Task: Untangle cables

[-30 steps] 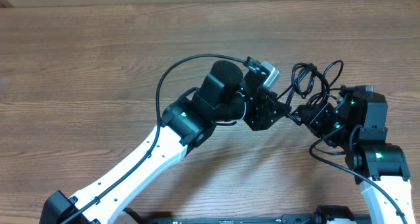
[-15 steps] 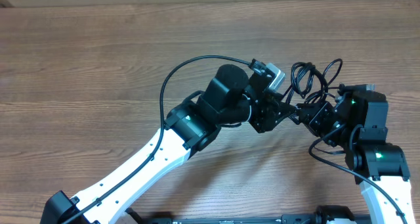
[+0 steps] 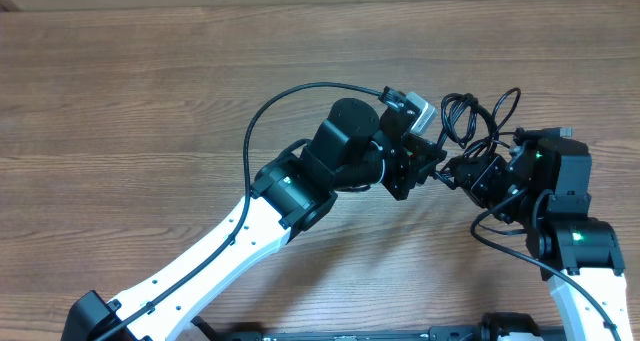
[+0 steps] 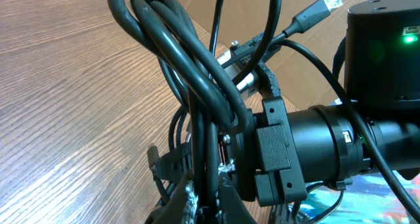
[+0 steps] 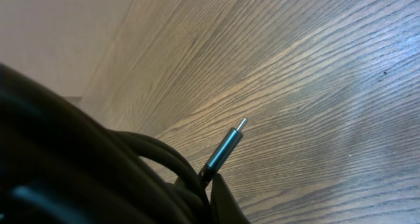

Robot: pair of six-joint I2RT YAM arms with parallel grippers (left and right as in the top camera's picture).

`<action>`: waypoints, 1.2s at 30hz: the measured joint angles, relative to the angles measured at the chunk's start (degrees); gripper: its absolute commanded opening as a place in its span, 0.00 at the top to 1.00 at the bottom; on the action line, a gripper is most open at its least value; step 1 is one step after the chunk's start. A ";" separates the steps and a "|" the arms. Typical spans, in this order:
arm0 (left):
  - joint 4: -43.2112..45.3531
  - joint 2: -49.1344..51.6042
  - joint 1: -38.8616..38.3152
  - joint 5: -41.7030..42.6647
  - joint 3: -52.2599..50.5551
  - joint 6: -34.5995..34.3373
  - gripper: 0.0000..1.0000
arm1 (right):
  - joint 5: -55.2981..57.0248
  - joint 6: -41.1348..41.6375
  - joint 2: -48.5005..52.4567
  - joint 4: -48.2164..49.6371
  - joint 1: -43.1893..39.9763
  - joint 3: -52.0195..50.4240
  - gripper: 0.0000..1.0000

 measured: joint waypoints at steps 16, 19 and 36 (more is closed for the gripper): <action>2.29 0.00 0.00 5.18 0.00 -8.46 0.96 | 2.51 -1.57 0.00 -0.39 0.00 0.00 0.61; 5.35 0.00 0.00 8.61 -0.02 -8.83 0.96 | 3.04 -1.60 0.00 -0.35 0.00 0.00 0.67; 11.65 0.02 5.84 24.44 -0.02 -11.87 0.96 | 4.63 -3.65 -0.02 -1.07 0.02 0.00 0.96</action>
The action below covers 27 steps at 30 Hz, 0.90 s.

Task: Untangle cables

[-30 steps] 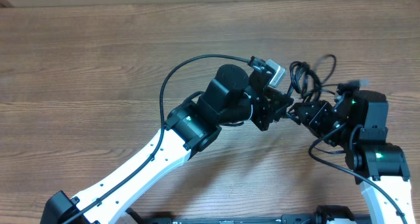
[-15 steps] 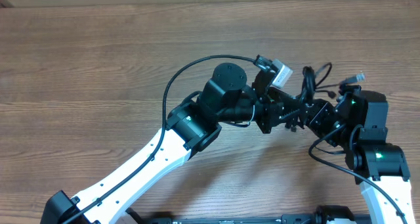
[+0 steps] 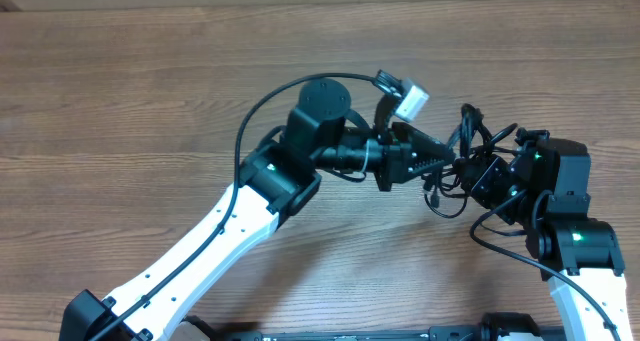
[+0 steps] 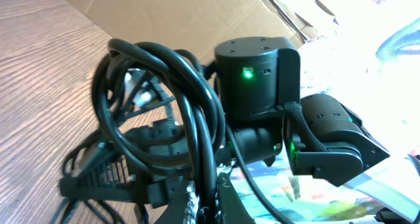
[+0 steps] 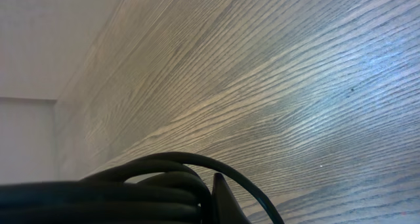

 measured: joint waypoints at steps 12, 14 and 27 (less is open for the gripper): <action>-16.00 -0.24 8.37 -1.14 0.17 1.11 0.00 | 1.90 -0.17 0.02 -0.33 -0.07 0.00 0.96; -17.51 -0.24 8.61 -2.23 0.17 1.81 0.00 | 2.14 -0.46 0.02 -0.37 -0.07 0.00 0.96; -19.06 -0.24 8.63 -6.86 0.17 5.03 0.00 | -0.42 -8.31 0.02 1.07 -0.07 0.00 0.96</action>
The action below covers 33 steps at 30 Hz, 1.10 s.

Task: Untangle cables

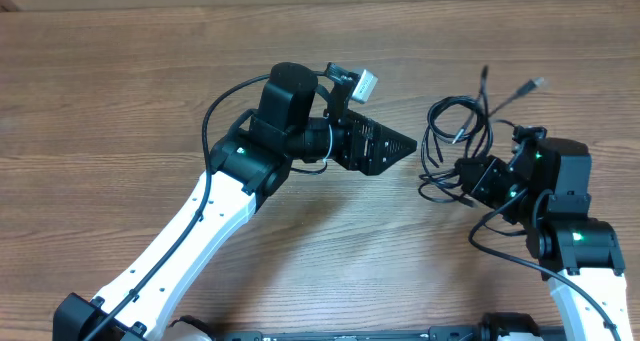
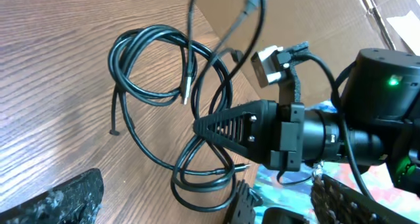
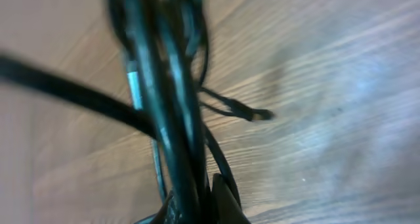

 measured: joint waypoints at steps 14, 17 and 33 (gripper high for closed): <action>-5.18 0.00 0.00 -4.35 0.00 3.89 0.01 | -11.41 -8.33 0.00 2.38 0.00 0.00 0.96; -8.07 -0.02 0.00 -5.42 0.02 7.13 0.01 | -14.29 -10.64 0.00 3.45 0.00 0.00 0.96; -16.85 -0.02 0.00 -7.69 0.07 24.52 0.20 | -20.44 -21.49 0.00 1.11 0.00 0.00 0.96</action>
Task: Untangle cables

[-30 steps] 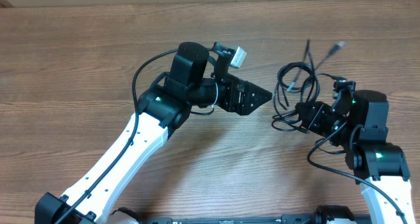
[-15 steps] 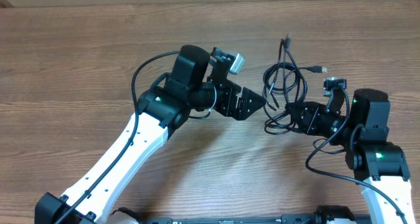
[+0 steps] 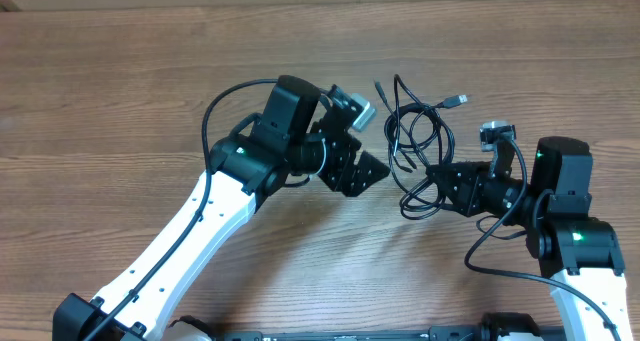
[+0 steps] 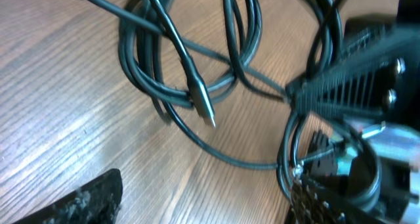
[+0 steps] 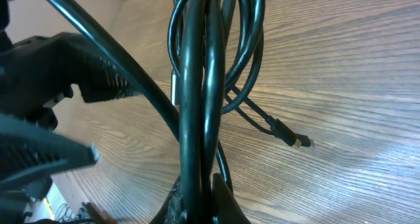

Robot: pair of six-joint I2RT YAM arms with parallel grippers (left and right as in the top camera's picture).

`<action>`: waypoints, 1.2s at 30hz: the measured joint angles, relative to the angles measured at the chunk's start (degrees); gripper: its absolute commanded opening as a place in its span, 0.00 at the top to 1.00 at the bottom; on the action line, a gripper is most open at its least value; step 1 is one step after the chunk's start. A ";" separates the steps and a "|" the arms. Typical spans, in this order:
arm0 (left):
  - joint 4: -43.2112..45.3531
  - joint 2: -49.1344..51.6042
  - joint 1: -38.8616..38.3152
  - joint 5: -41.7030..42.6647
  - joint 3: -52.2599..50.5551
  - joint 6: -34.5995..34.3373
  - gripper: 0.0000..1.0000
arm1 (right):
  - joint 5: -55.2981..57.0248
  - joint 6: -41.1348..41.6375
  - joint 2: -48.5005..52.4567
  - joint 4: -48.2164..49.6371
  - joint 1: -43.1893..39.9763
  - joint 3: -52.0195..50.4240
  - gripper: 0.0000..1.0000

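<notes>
Several black cables [image 3: 415, 131] are looped together in one tangled bundle, part lying on the wooden table, with plug ends sticking out at the far side. My right gripper [image 3: 434, 173] is shut on the bundle's near strands; the right wrist view shows the cables [image 5: 200, 86] pinched between its fingers [image 5: 223, 198]. My left gripper [image 3: 365, 158] stands open just left of the bundle with nothing between its fingers. Its wrist view looks down on the loops [image 4: 164, 66] and a silver-tipped plug [image 4: 203, 109].
Wooden table [image 3: 120, 91] all round. A silver plug [image 3: 458, 100] points to the far right of the bundle, and another small plug [image 5: 298, 140] lies on the wood. The two arms' wrists are close together at the middle right.
The bundle, still in my right gripper, now sits further left, close to my left gripper. The left gripper remains open and has turned toward the loops.
At first both grippers were shut on the cable bundle, close together at the middle right, and this held at the following moment. Then my left gripper had let go and stood open to the left. Now only the right holds the bundle, nearer the left gripper.
</notes>
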 measured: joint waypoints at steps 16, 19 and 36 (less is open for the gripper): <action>-2.78 -0.28 0.00 8.13 0.00 17.77 0.10 | 9.49 -13.38 0.00 -9.42 0.02 0.00 0.96; -2.47 -1.40 0.00 8.28 0.00 20.81 0.09 | 7.48 -22.10 0.00 -10.54 0.02 0.00 0.96; 15.17 -3.17 0.00 9.55 0.00 26.49 0.02 | 0.61 -55.39 2.80 -9.49 0.00 0.00 0.96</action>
